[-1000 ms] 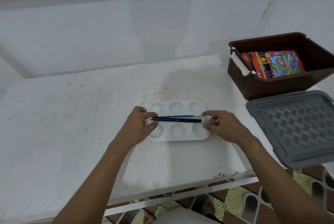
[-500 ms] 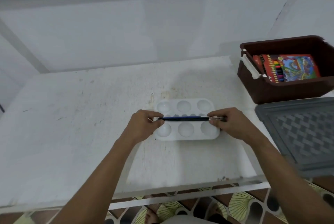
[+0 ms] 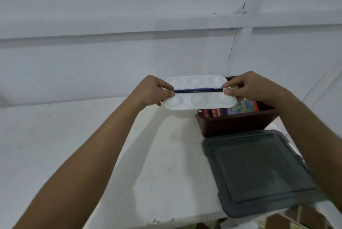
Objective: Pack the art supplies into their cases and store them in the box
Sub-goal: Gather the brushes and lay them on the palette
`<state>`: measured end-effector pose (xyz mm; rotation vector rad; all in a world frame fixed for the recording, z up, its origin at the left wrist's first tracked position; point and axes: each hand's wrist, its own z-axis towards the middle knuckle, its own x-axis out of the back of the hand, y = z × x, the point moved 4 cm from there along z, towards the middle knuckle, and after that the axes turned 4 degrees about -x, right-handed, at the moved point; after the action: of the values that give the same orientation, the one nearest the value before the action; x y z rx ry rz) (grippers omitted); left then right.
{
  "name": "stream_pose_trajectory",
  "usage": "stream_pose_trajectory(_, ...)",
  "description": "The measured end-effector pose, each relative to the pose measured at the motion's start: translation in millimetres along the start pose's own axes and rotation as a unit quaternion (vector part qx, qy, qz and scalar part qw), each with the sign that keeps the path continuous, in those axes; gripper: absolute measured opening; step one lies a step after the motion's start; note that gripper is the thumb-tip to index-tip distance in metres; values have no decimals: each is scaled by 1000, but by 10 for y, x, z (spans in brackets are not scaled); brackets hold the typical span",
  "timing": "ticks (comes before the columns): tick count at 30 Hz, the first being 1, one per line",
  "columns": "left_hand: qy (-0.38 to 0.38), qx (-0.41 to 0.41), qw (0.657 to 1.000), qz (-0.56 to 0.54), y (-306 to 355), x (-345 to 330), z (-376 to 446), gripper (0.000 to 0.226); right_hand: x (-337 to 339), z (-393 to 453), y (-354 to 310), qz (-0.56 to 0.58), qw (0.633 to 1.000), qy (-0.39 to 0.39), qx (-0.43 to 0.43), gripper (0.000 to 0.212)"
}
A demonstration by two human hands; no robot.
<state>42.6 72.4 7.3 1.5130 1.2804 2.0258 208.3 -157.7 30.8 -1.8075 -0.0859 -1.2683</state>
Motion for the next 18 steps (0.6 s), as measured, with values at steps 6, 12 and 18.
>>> stream_pose_trajectory(6,-28,-3,998,47,483,-852,482,21,415,268,901,-25,999,-19,-44,26)
stream_pose_trajectory(12,-77,22,987,138,629,-1335,719,23,435,484,1323,-137,989,-38,-37,24)
stream_pose_trajectory(18,-148,35,959,238,630,-1602,760,21,298,555,1448,-225,969,-97,-38,24)
